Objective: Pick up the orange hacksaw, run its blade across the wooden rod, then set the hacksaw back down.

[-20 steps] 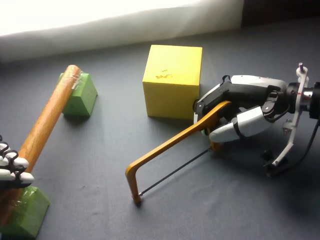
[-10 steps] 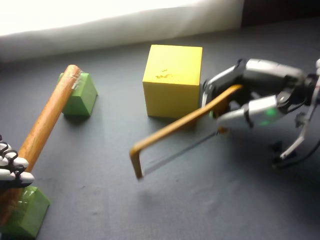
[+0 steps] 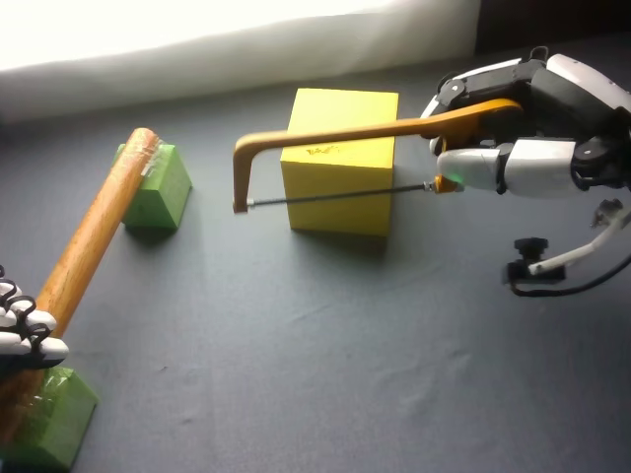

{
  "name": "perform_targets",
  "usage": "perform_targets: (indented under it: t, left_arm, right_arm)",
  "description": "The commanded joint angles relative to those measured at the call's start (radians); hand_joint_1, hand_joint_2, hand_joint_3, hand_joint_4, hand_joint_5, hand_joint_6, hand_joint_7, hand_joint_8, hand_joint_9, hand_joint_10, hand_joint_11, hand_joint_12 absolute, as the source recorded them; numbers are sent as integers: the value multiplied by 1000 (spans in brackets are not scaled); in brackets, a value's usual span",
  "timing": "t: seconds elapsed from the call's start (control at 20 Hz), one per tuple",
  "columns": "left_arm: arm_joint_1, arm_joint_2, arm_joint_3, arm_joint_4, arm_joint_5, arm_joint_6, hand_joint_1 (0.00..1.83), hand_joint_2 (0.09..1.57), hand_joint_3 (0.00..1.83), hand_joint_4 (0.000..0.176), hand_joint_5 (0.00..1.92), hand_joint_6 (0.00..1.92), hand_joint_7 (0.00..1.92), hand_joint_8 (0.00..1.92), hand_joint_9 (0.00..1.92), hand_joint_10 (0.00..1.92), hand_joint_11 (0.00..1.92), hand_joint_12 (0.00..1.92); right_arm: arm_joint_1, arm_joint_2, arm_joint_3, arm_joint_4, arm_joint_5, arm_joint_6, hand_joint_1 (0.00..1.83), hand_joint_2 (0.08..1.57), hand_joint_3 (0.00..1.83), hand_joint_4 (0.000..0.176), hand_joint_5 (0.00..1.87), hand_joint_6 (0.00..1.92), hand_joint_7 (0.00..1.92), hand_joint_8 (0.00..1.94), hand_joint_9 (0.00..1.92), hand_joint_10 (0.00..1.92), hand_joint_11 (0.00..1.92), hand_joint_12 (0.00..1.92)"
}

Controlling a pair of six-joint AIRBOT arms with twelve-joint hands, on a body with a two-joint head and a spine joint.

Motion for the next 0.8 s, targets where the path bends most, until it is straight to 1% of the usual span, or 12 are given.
perform_targets:
  t: [0.0, 0.05, 0.1, 0.25, 0.35, 0.4, 0.45, 0.5, 0.55, 0.6, 0.65, 0.75]
  left_arm:
    - [-11, 4, -1, -19, 0, 3, 55, 1319, 0, 0, 90, 4, 91, 3, 80, 1, 0, 244]
    - [-12, 4, -1, -19, 0, 3, 78, 1314, 0, 0, 94, 3, 88, 1, 73, 1, 0, 208]
    - [-12, 3, -1, -19, 0, 3, 56, 1318, 1, 0, 73, 3, 71, 1, 54, 2, 0, 152]
    - [-13, 3, -2, -19, 0, 3, 98, 1311, 0, 0, 106, 4, 96, 3, 76, 3, 0, 214]
    - [-13, 4, -1, -19, 0, 3, 40, 1324, 2, 0, 80, 0, 65, 0, 50, 0, 0, 132]
    - [-13, 4, -1, -19, 0, 3, 77, 1314, 2, 0, 105, 0, 96, 0, 79, 0, 0, 216]
    - [-13, 4, -1, -19, 0, 3, 91, 1310, 0, 0, 107, 0, 105, 1, 91, 2, 0, 250]
    - [-13, 4, -2, -19, 0, 3, 72, 1309, 0, 0, 103, 0, 102, 0, 93, 1, 0, 265]
    - [-13, 4, -2, -19, 0, 3, 86, 1306, 0, 0, 103, 1, 104, 1, 103, 4, 0, 267]
    - [-13, 4, -2, -19, 0, 3, 99, 1305, 0, 0, 100, 1, 103, 0, 99, 2, 0, 230]
    - [-13, 4, -2, -19, 0, 3, 79, 1313, 1, 0, 71, 2, 81, 1, 80, 1, 0, 133]
    - [-13, 4, -2, -19, 0, 3, 73, 1314, 1, 0, 75, 4, 89, 4, 82, 2, 0, 122]
  right_arm:
    - [24, 1, -18, 39, 149, -18, 1374, 1136, 0, 0, 905, 839, 949, 1155, 870, 1355, 719, 1320]
    - [30, -4, -30, 63, 150, -42, 1372, 1141, 1, 0, 899, 853, 945, 1164, 856, 1371, 701, 1328]
    - [47, -21, -48, 104, 151, -108, 1372, 1140, 0, 0, 903, 854, 952, 1154, 851, 1374, 684, 1347]
    - [77, -59, -51, 126, 154, -179, 1373, 1138, 0, 0, 904, 855, 952, 1152, 861, 1358, 690, 1337]
    - [101, -95, -50, 173, 171, -256, 1375, 1133, 0, 0, 911, 851, 968, 1119, 865, 1351, 691, 1326]
    - [105, -105, -50, 186, 179, -271, 1373, 1137, 1, 0, 894, 875, 963, 1132, 859, 1356, 683, 1329]
    - [109, -118, -50, 198, 193, -314, 1377, 1126, 0, 0, 932, 815, 981, 1102, 883, 1325, 710, 1316]
    - [114, -130, -50, 203, 195, -349, 1374, 1132, 3, 0, 900, 873, 971, 1111, 869, 1345, 692, 1328]
    - [117, -137, -50, 204, 193, -364, 1374, 1132, 0, 0, 906, 871, 968, 1110, 875, 1339, 703, 1315]
    - [121, -143, -50, 204, 197, -395, 1374, 1132, 0, 0, 907, 863, 963, 1123, 879, 1333, 707, 1314]
    - [127, -149, -50, 203, 199, -416, 1374, 1132, 0, 0, 902, 865, 968, 1121, 877, 1332, 706, 1314]
    - [143, -167, -50, 219, 209, -476, 1376, 1128, 0, 0, 898, 870, 988, 1088, 884, 1327, 717, 1310]
